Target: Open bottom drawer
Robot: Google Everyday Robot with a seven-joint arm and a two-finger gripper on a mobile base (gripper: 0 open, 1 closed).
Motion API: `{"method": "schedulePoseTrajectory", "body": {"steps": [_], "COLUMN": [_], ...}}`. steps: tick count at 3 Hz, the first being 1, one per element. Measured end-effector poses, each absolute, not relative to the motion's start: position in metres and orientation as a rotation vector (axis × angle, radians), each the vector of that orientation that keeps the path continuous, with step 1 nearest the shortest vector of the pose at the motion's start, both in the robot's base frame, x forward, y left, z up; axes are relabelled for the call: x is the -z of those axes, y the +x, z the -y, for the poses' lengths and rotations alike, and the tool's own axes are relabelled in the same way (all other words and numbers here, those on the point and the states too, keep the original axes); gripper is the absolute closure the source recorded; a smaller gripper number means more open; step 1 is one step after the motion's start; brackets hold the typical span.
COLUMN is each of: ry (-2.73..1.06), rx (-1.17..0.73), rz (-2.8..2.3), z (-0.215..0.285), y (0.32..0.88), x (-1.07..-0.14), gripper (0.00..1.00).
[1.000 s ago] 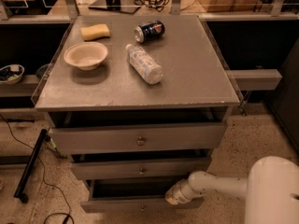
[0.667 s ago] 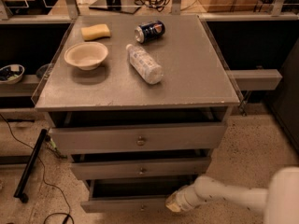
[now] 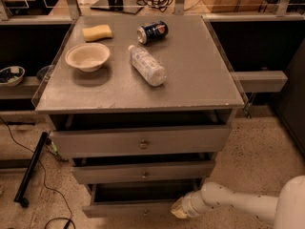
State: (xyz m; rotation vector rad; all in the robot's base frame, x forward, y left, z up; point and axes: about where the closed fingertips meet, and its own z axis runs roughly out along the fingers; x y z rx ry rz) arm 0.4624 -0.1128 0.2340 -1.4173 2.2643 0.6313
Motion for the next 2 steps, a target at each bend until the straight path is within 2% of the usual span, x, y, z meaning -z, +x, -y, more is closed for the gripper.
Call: {"method": "schedulePoseTrajectory", "body": {"steps": [2], "ry": [-1.417], "rx": [-0.631], "rz": [-2.264], "z": [0.1128], "y": [0.4624], "x": [-0.234], "gripper": [0.13]}}
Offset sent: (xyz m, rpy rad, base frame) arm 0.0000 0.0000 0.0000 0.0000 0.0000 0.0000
